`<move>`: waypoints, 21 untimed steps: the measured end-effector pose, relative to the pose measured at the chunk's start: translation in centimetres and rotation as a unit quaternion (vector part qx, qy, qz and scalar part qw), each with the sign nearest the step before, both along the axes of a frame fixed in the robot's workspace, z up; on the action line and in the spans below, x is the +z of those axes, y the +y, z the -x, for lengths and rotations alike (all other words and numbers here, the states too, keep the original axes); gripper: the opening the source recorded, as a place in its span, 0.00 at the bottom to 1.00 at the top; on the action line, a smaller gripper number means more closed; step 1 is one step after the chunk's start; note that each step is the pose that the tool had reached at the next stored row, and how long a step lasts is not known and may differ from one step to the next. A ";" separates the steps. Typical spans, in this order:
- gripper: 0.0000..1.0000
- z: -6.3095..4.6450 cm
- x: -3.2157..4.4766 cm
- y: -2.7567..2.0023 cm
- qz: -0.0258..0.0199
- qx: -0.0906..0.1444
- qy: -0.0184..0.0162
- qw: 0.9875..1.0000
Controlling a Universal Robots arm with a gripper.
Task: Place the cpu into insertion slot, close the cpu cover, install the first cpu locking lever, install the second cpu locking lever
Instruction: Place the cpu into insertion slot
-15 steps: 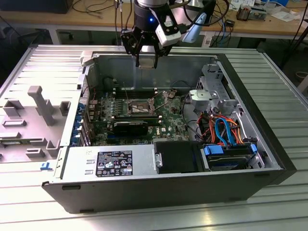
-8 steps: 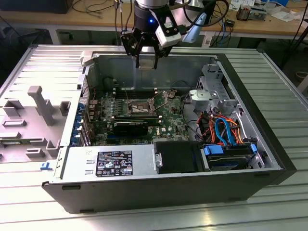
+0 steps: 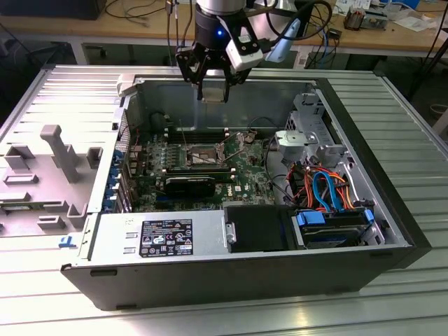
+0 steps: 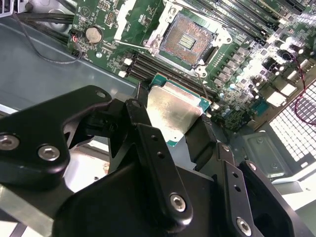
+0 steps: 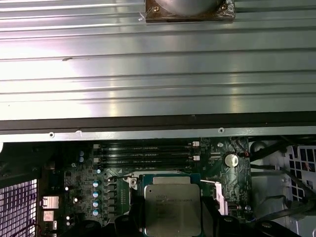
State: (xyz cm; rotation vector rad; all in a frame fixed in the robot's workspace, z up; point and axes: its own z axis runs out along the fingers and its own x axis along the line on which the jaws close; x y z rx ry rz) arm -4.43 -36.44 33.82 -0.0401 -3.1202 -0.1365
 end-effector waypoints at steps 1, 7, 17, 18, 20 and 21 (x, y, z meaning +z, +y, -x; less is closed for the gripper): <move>0.55 0.0 -0.01 -0.01 0.000 0.000 0.000 1.000; 0.55 0.0 -0.10 -0.01 0.000 0.000 0.000 1.000; 0.55 0.0 -0.34 -0.02 0.002 0.000 0.000 1.000; 0.55 0.0 -0.38 -0.03 0.002 0.000 0.000 1.000; 0.55 0.0 -0.51 -0.11 0.002 0.000 0.000 1.000; 0.55 0.0 -0.56 -0.12 0.002 0.000 0.000 1.000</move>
